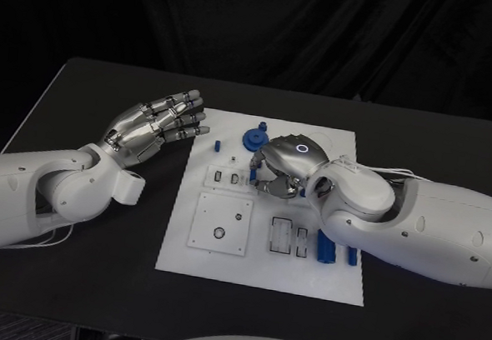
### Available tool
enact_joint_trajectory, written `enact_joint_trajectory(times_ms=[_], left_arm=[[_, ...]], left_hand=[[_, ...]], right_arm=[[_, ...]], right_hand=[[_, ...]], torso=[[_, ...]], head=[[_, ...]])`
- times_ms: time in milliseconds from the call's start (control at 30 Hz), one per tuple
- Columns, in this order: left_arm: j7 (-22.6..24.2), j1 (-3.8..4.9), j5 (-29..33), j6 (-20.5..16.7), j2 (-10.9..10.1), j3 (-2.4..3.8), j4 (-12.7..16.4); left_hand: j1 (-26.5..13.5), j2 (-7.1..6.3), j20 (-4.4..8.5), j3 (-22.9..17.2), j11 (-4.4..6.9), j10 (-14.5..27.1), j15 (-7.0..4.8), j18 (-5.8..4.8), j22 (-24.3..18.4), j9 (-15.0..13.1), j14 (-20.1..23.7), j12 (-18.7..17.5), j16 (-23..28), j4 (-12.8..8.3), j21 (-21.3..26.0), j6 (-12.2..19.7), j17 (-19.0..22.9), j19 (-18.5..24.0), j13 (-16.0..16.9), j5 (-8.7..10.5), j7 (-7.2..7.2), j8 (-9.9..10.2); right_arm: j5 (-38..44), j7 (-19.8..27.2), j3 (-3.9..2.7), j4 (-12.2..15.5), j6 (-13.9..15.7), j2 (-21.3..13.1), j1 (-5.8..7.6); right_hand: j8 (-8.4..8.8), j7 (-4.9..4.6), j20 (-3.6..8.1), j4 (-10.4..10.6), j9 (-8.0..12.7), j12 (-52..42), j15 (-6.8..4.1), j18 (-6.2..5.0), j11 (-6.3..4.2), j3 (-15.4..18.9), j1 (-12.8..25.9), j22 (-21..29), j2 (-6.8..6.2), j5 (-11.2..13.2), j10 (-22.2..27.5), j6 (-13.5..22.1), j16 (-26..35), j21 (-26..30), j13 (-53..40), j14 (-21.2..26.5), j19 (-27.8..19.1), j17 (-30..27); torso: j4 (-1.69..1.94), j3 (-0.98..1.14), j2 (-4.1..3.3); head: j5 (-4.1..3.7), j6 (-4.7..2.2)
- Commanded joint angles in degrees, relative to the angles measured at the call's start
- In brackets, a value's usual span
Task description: Assemble the parts on the task board
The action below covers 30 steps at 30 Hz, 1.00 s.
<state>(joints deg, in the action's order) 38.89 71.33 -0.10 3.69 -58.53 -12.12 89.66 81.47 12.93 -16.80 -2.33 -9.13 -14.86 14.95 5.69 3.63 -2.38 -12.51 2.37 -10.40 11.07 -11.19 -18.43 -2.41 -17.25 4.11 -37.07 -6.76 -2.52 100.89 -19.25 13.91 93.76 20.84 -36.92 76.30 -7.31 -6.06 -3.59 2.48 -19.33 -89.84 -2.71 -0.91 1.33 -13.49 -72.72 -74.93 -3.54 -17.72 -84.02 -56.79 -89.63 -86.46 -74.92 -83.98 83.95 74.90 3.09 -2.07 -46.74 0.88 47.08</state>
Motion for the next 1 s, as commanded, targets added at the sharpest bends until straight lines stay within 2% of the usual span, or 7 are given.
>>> enact_joint_trajectory(times_ms=[33,233,400,533,667,867,1000], left_arm=[[5.9,-0.16,0.0,1.0,0.1,0.03,0.0],[6.0,-0.23,0.0,1.0,0.0,0.03,0.0],[6.0,-0.29,0.0,1.0,0.1,0.03,0.0],[6.0,-0.31,0.0,1.0,0.1,0.03,0.0],[6.0,-0.34,0.0,1.1,0.0,0.03,0.0],[6.0,-0.37,0.0,1.0,0.0,0.03,0.0],[6.3,-0.39,0.0,0.9,-0.2,0.03,0.3]], left_hand=[[-0.6,0.14,0.10,-0.4,-0.06,-0.3,0.23,-0.28,0.0,-0.1,0.1,-0.1,-0.4,0.0,0.0,-0.1,-0.1,-0.1,0.1,-0.20,-0.22,-0.1],[-0.7,0.12,0.09,-0.6,-0.09,-0.3,0.25,-0.30,0.0,-0.1,0.1,-0.1,-0.4,0.0,0.0,-0.2,-0.1,0.0,0.1,-0.20,-0.36,-0.1],[-0.7,0.12,0.09,-0.6,-0.09,-0.3,0.25,-0.30,0.0,-0.1,0.1,-0.1,-0.4,0.0,0.0,-0.2,-0.1,0.0,0.1,-0.20,-0.36,-0.1],[-0.7,0.12,0.09,-0.6,-0.09,-0.3,0.25,-0.30,0.0,-0.1,0.1,-0.1,-0.4,0.0,0.0,-0.2,-0.1,0.0,0.1,-0.20,-0.36,-0.1],[-0.7,0.12,0.09,-0.6,-0.09,-0.3,0.25,-0.30,0.0,-0.1,0.1,-0.1,-0.4,0.0,0.0,-0.2,-0.1,0.0,0.1,-0.20,-0.36,-0.1],[-0.7,0.12,0.09,-0.6,-0.09,-0.3,0.25,-0.30,0.0,-0.1,0.1,-0.1,-0.4,0.0,0.0,-0.2,-0.1,0.0,0.1,-0.20,-0.36,-0.1],[-0.8,0.05,0.09,-0.8,0.02,-0.2,0.28,-0.32,0.0,-0.1,0.1,-0.1,-0.5,-0.1,0.0,-0.2,-0.1,0.0,0.1,-0.21,-0.61,-0.1]], right_arm=[[0.5,-1.4,0.08,-0.1,-1.3,0.0,-0.30],[0.5,-1.5,0.08,-0.2,-1.7,0.1,-0.34],[0.5,-1.5,0.08,-0.2,-2.1,0.1,-0.36],[0.5,-1.4,0.08,-0.3,-2.1,0.1,-0.36],[0.5,-1.1,0.08,-0.3,-1.8,0.1,-0.37],[0.5,-0.1,0.08,-0.3,-0.2,0.0,-0.37],[0.5,1.2,0.05,0.1,2.6,-0.6,-0.37]], right_hand=[[0.73,-0.18,-0.33,0.1,0.2,-0.2,0.45,-0.23,0.33,0.7,0.5,-13.4,-0.55,1.4,-6.0,0.9,0.3,0.4,-15.1,-5.8,3.9,13.9],[2.08,-0.53,-0.50,0.4,0.5,-0.2,0.58,-0.25,0.44,1.6,1.1,-13.4,-1.33,4.8,-6.0,2.7,0.4,0.4,-15.1,-5.7,3.9,13.9],[2.94,-0.69,-0.50,0.7,0.9,-0.2,0.52,-0.25,0.33,2.1,1.1,-13.4,-1.65,6.4,-6.0,4.0,0.3,0.4,-15.1,-5.8,3.9,13.9],[3.45,-0.72,-0.38,1.7,1.2,-0.2,0.38,-0.22,0.17,3.0,1.5,-13.5,-2.08,9.5,-6.0,5.1,0.3,0.4,-15.1,-5.8,4.0,14.0],[3.74,-0.82,-0.29,2.7,1.8,-0.2,0.29,-0.21,0.06,3.7,1.3,-13.5,-2.38,11.1,-6.0,7.1,0.3,0.4,-15.1,-5.8,4.0,14.0],[3.77,-0.64,-0.12,4.0,3.1,-0.2,0.09,-0.22,-0.18,4.3,0.9,-13.5,-2.71,12.7,-6.0,10.4,0.3,0.4,-15.1,-5.8,4.0,14.0],[3.65,-0.55,-0.03,4.7,3.5,-0.2,0.00,-0.19,-0.29,4.7,0.8,-13.6,-3.07,13.6,-6.0,11.0,0.2,0.3,-15.1,-5.8,4.1,14.1]], torso=[[0.01,0.04,-0.02],[-0.03,0.01,-0.01],[0.00,0.04,-0.02],[0.02,0.02,0.00],[0.00,0.03,-0.01],[0.00,0.00,0.00],[-0.01,0.02,-0.01]], head=[[0.01,0.10],[0.02,0.20],[-0.05,0.33],[-0.10,0.42],[-0.04,0.50],[-0.04,0.52],[0.10,0.47]])
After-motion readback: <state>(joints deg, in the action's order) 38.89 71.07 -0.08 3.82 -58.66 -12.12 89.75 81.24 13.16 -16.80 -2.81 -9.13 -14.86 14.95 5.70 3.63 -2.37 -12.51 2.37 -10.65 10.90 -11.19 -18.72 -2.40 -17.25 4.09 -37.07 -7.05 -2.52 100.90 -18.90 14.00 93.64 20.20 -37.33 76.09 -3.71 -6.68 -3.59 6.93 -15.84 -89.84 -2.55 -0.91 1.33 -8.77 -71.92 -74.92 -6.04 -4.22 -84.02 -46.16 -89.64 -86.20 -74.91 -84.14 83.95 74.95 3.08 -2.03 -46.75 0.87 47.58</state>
